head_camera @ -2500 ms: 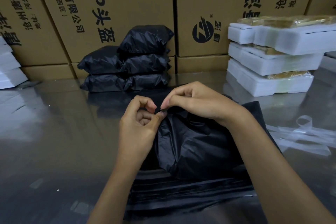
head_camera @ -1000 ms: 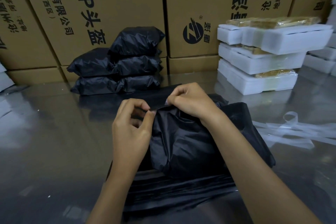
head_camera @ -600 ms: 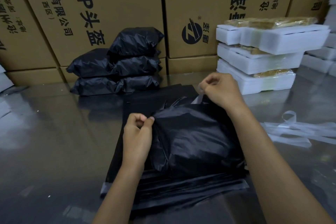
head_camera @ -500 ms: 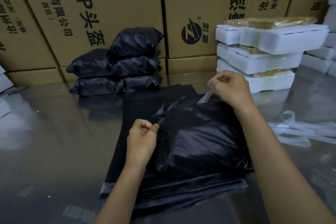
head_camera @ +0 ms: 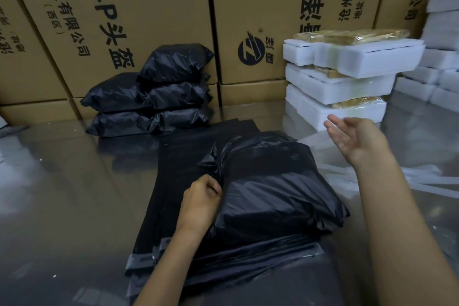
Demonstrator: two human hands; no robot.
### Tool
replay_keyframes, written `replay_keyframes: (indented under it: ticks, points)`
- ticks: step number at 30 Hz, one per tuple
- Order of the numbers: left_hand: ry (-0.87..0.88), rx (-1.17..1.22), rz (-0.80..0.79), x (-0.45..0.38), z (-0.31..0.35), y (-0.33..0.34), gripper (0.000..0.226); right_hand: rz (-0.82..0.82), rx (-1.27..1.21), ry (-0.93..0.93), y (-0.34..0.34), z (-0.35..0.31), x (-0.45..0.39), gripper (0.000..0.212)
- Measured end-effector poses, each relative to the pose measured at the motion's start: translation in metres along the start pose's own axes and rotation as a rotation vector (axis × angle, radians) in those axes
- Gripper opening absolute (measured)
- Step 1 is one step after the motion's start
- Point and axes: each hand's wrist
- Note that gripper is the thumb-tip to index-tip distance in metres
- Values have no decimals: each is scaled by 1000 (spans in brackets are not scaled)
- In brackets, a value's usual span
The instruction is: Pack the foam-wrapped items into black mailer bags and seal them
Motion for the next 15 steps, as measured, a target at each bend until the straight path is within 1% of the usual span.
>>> replay_keyframes:
  ticks: [2, 4, 6, 8, 9, 11, 12, 13, 14, 15]
  points:
    - [19, -10, -3, -2, -2, 0, 21, 19, 173, -140, -1, -4, 2, 15]
    - [52, 3, -3, -2, -3, -1, 22, 29, 449, -292, -4, -5, 2, 13]
    - [82, -8, -17, -2, -5, -5, 24, -3, 742, -442, -16, -5, 3, 9]
    - [99, -16, -29, 0, -4, -10, 26, -45, 1010, -588, -39, -1, 3, 10]
    - [115, -10, -1, 3, -2, -12, 28, -41, 1149, -650, -55, 3, 2, 12]
    - [185, 22, 151, 11, 6, -17, 25, -5, 1387, -697, -84, 10, 1, 15]
    - [249, 38, 227, 16, 13, -19, 22, 3, 1455, -669, -94, 12, 1, 15]
    - [326, 48, 265, 21, 20, -21, 20, 3, 1479, -622, -98, 14, 2, 15]
    - [406, 47, 260, 26, 28, -22, 20, 1, 1469, -590, -99, 15, 3, 15]
    - [477, 31, 230, 32, 38, -20, 19, -5, 1443, -600, -98, 16, 4, 16]
Point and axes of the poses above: each hand's wrist, its own x-axis away from the middle knuckle, its own y-axis out of the palm, z = x × y, and after that the axes turned 9 degrees about -y, right-handed
